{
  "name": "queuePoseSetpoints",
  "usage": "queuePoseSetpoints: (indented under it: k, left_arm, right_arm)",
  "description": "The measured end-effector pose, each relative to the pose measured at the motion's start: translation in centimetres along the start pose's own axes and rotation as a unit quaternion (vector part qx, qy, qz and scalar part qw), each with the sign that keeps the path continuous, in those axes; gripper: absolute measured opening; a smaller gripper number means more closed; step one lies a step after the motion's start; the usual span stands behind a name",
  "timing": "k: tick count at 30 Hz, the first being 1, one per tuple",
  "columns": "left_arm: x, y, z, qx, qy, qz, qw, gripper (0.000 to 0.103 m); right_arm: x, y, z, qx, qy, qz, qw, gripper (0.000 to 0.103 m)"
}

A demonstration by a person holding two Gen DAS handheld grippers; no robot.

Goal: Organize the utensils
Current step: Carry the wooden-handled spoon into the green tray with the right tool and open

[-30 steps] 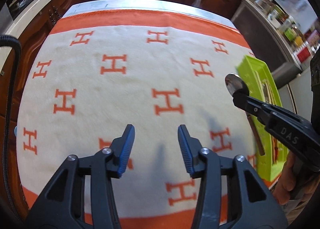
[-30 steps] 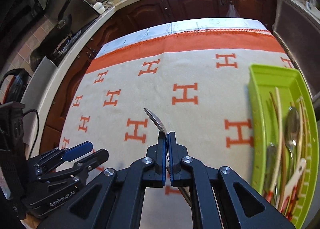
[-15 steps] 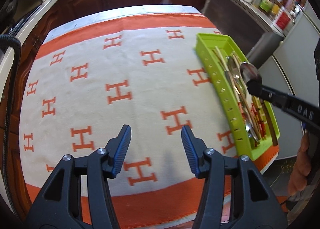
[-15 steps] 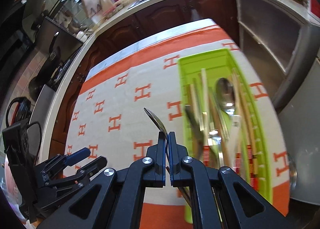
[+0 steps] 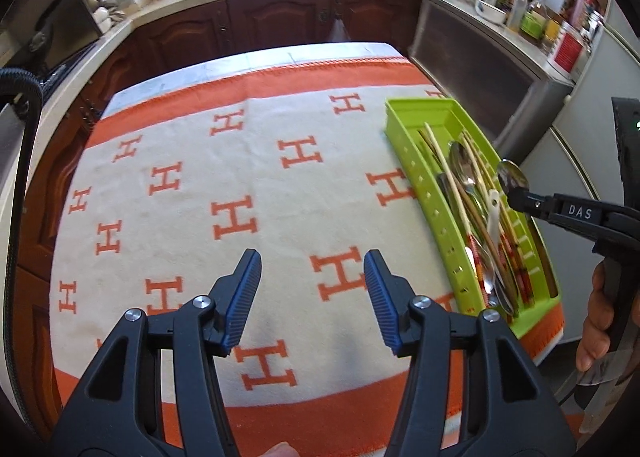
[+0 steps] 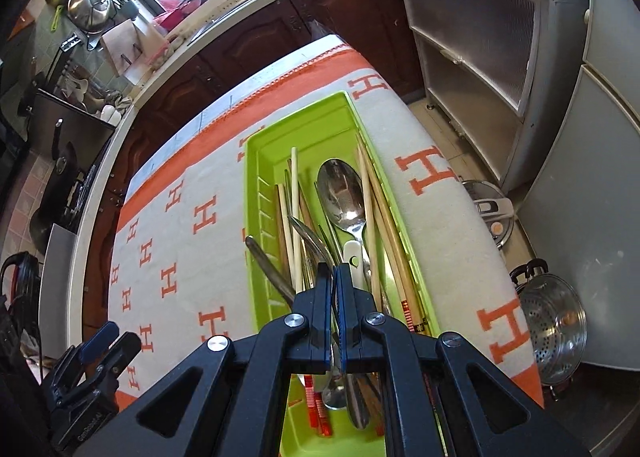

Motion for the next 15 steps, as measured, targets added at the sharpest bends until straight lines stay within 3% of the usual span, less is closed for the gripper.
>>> queuePoseSetpoints:
  k: [10,15]
  left_arm:
    - [-1.1,0.0,-0.7,-0.006,0.014,0.022,0.9996,0.050]
    - [-1.7,0.2,-0.7,0.001,0.023,0.035,0.9991,0.050]
  right_arm:
    - [-2.2,3.6,-5.2,-0.006,-0.018,0.005,1.000,0.007]
    - [-2.5,4.0,-5.6,-0.004,-0.011,-0.004,1.000,0.008]
Point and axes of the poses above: each gripper's, at about its wrist camera, not at the fingertips, and z roughly against the way its jaws point, x to its right, y to its top, the point moved 4 cm from there along -z, roughly the way its jaws point, and after that the axes turned 2 degrees about y, right-handed, at the moved point
